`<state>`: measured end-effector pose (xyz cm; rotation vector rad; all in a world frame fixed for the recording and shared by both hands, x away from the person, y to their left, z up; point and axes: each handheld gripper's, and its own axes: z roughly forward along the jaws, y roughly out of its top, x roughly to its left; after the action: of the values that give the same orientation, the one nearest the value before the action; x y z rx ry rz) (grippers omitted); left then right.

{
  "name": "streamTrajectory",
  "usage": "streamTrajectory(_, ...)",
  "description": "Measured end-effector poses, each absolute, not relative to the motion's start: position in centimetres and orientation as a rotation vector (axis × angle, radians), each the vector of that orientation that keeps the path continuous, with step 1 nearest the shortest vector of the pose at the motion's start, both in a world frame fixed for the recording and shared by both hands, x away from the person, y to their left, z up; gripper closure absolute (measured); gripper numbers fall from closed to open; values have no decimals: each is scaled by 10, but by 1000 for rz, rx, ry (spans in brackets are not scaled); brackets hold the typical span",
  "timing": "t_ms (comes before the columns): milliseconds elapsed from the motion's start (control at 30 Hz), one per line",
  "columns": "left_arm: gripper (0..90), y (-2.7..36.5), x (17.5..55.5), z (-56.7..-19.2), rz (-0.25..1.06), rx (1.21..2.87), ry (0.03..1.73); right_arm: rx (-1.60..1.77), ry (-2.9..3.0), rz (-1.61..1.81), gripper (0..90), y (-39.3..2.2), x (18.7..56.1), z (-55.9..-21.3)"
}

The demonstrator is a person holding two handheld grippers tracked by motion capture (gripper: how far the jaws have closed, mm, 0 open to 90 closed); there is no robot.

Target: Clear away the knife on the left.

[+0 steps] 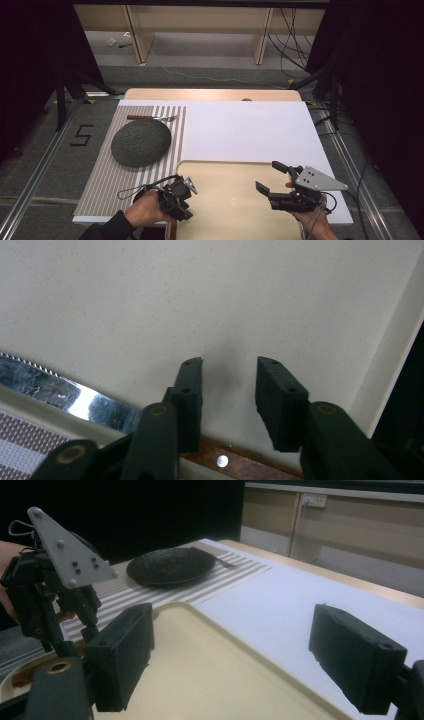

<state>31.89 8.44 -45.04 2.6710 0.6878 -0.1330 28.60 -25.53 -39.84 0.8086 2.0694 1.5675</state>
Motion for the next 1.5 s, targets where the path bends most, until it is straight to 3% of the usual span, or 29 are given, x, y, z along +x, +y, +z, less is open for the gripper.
streamTrajectory(333, 413, 84, 320, -444, -71, 2565, 708, 809, 2071, 1568, 192, -255, 286, -398)
streamTrajectory(933, 302, 87, 320, -437, -15, 2445, 706, 805, 2076, 1569, 192, -255, 286, -399)
streamTrajectory(1500, 257, 95, 316, -423, 92, 2253, 673, 794, 2095, 1572, 192, -254, 286, -399)
